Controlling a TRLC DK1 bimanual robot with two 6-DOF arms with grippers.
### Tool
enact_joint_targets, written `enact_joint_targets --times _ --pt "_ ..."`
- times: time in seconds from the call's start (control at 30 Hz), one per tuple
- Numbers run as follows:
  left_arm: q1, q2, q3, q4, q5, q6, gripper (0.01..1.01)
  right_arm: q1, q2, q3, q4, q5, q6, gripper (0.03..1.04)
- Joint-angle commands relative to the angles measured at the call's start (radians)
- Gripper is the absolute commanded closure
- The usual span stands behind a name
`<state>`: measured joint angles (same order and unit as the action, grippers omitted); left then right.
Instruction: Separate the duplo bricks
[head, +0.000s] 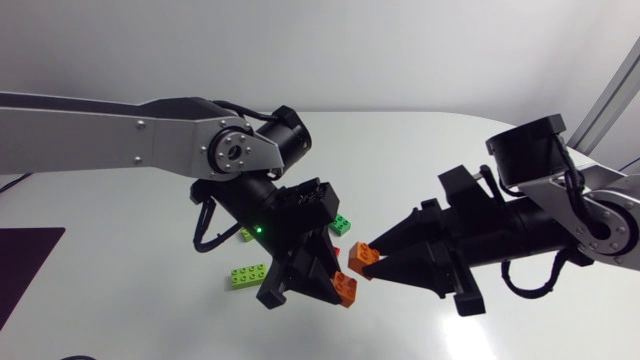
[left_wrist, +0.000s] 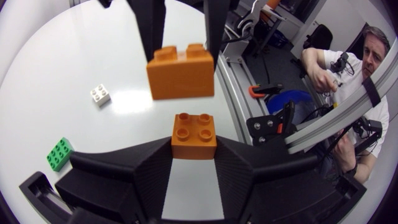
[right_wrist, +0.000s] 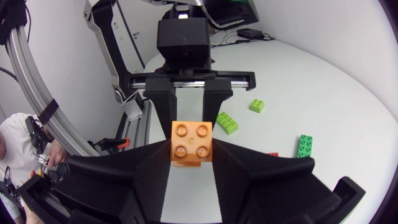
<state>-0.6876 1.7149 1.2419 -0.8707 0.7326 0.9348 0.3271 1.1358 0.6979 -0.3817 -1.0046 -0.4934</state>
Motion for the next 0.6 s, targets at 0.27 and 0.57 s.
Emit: enact_joint_targets --times 0.27,0.57 --pt "0.088 0.072 -0.17 0.194 -0.174 0.03 0.711 -0.12 -0.07 -0.043 -0.063 0.038 -0.086 0.75" --pt "-0.036 0.172 -0.202 0.317 -0.193 -0.053 0.713 -0.14 -0.113 -0.109 -0.06 0.067 -0.108 0.75"
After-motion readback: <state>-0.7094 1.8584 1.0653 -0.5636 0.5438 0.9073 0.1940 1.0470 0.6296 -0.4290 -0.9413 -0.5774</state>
